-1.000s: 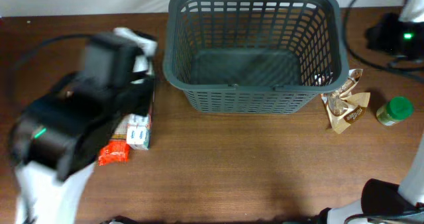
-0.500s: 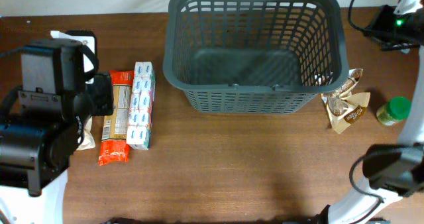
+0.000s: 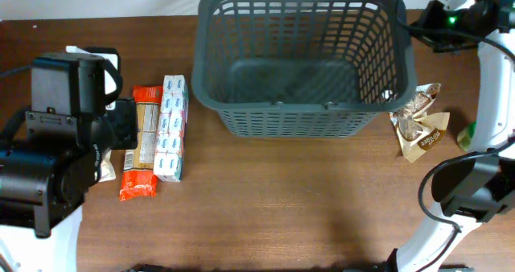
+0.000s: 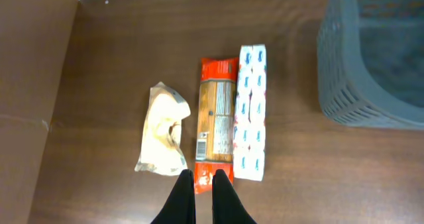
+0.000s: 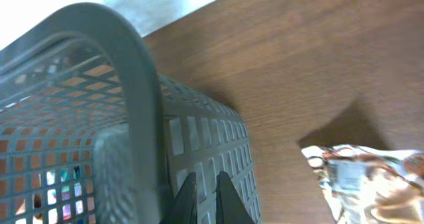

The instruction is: Pack container

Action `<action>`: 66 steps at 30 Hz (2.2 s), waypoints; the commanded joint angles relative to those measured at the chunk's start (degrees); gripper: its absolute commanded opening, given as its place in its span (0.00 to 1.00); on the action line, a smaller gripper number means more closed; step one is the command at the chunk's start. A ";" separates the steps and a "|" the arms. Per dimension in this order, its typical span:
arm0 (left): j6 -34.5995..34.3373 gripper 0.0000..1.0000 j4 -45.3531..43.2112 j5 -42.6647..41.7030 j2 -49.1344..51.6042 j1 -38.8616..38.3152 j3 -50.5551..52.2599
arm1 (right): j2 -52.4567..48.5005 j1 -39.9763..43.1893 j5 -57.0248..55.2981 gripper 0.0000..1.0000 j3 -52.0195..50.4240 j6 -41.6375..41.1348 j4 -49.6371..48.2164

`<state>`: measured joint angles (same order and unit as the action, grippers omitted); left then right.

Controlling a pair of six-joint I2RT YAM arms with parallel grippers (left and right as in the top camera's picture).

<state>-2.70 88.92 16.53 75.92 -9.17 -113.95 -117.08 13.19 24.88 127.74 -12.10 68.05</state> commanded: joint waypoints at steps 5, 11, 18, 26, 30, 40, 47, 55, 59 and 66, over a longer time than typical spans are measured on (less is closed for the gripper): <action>-0.76 0.02 1.33 0.44 0.24 0.35 -0.04 | 0.02 -4.02 2.56 0.04 0.13 -0.46 -1.51; -0.76 0.02 1.33 0.46 0.24 0.35 -0.04 | 0.02 -4.11 2.23 0.04 0.13 -0.44 -1.99; -1.53 0.06 1.73 2.54 2.19 4.79 0.90 | 2.78 -0.63 2.12 0.04 0.83 -0.85 0.39; 4.96 0.44 1.60 -17.51 13.27 16.68 5.95 | 12.74 6.36 1.60 0.04 0.85 -0.85 3.76; 10.84 0.51 1.20 -23.17 20.81 17.22 7.69 | 18.38 12.76 1.27 0.16 0.85 -0.90 3.80; 20.83 0.53 -2.12 -28.63 35.76 17.11 8.02 | 25.44 27.96 1.27 0.99 0.85 -0.85 5.73; 23.21 0.99 -3.23 -28.11 43.08 14.43 8.02 | 24.74 30.08 1.25 0.99 0.83 -0.85 5.70; 20.00 0.99 -9.49 -16.24 46.86 8.74 8.04 | 24.61 29.97 1.25 0.99 0.79 -0.85 5.70; 16.59 0.99 -11.96 -13.49 48.19 8.39 8.07 | 24.61 29.97 1.25 0.99 0.79 -0.85 5.70; 14.88 1.00 -13.75 -14.21 51.60 9.62 8.09 | 24.61 29.97 1.25 0.99 0.79 -0.85 5.70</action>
<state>13.45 75.55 1.58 125.40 -0.23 -106.06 -92.09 43.05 26.04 128.16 -13.26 73.71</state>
